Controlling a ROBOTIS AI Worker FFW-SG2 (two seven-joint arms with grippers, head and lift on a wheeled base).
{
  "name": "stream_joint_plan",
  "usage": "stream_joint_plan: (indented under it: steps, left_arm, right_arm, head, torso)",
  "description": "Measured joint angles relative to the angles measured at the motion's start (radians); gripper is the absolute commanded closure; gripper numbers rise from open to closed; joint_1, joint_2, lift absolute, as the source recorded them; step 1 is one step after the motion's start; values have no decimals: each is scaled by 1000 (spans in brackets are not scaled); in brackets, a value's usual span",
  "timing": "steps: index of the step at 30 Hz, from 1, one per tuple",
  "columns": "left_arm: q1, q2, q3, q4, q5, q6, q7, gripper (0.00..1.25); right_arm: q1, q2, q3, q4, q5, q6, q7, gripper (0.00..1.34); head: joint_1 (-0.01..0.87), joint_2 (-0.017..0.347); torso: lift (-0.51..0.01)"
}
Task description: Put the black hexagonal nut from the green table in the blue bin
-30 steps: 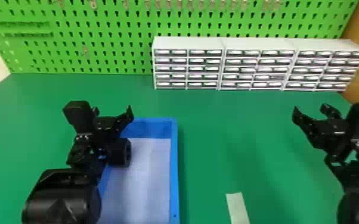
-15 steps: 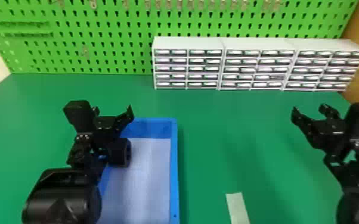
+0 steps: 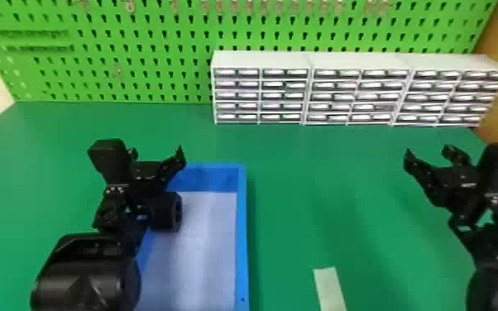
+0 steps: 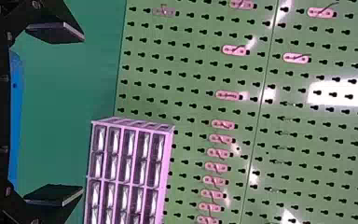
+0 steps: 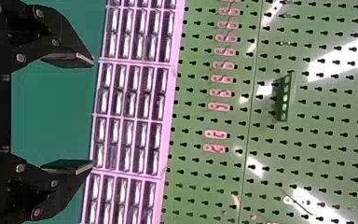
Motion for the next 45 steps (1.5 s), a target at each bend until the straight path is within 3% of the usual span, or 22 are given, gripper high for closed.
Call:
stream_joint_plan:
  steps: [45]
  left_arm:
    - [0, 0, -3, 0, 1, 0, 0, 139]
  right_arm:
    - [2, -3, -2, 0, -5, 11, 0, 493]
  head:
    - [686, 51]
  torso:
    - [-97]
